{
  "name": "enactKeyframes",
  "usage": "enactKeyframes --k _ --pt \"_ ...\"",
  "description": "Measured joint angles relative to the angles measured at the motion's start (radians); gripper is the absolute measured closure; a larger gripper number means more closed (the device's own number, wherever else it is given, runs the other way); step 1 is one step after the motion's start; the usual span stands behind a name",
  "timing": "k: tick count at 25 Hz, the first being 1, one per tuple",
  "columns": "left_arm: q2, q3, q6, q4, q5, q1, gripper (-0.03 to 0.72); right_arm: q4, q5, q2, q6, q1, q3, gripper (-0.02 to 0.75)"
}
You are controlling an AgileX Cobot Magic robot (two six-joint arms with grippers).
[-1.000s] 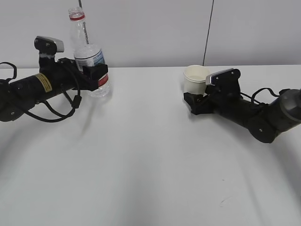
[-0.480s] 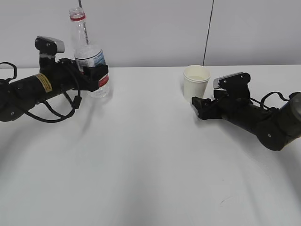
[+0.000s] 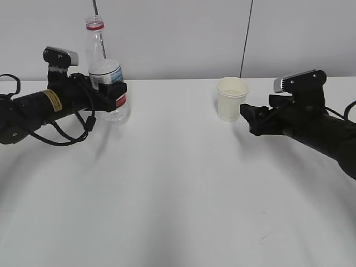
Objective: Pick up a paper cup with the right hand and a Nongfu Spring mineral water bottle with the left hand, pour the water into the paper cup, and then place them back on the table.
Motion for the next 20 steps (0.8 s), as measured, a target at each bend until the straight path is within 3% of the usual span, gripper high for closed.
enactKeyframes --k 11,20 --pt "0.071 0.000 0.000 -0.019 -0.049 0.000 0.298 -0.095 -0.002 -0.083 0.000 0.002 0.120 0.143" --pt "0.075 -0.006 0.000 -0.029 -0.072 0.000 0.139 -0.161 -0.002 -0.083 0.000 0.004 0.125 0.144"
